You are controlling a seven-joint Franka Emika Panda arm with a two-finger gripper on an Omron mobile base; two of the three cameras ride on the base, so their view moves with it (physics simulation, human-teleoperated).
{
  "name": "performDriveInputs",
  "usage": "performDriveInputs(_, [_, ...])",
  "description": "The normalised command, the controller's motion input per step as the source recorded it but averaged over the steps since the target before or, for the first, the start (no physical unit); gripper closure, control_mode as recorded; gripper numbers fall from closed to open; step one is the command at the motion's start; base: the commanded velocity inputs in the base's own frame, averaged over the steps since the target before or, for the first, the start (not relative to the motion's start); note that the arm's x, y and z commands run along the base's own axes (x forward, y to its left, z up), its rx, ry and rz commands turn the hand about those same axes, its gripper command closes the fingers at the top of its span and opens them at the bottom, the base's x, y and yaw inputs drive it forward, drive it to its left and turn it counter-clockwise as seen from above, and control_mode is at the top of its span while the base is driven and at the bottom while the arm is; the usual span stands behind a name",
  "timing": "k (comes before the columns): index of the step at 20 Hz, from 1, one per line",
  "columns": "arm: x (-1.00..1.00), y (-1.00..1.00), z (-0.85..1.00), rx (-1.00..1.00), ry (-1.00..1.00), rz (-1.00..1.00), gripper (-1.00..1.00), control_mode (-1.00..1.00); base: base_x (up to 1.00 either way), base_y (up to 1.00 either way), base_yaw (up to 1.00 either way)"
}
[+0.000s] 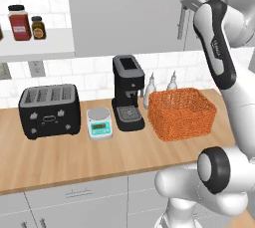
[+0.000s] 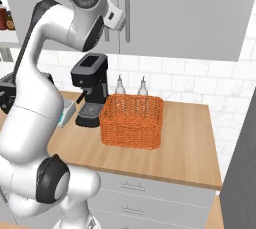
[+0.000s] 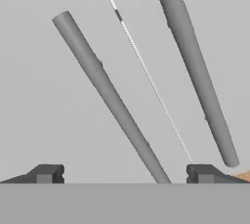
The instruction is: Open the cabinet, pick up the bread from the cabinet and place it in the basket. Then move the basket to the dining counter.
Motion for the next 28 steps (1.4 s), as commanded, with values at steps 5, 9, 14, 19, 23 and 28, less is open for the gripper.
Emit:
performDriveInputs(5, [0.36,0.0,0.0,0.0,0.0,0.0,-1.0,-1.0,0.0,0.0,0.0])
performDriveInputs(9, [0.54,0.07,-0.01,0.01,0.0,0.0,-1.0,-1.0,0.0,0.0,0.0])
performDriveInputs(14, [0.43,0.03,0.0,0.02,0.0,0.0,-1.0,-1.0,0.0,0.0,0.0])
performDriveInputs(19, [0.29,0.0,0.0,0.0,0.0,0.0,-1.0,-1.0,0.0,0.0,0.0])
performDriveInputs(23, [0.3,0.01,-0.02,0.0,0.0,0.0,-1.0,-1.0,0.0,0.0,0.0])
performDriveInputs(28, [0.23,0.04,-0.08,0.0,-0.01,0.0,1.0,-1.0,0.0,0.0,0.0])
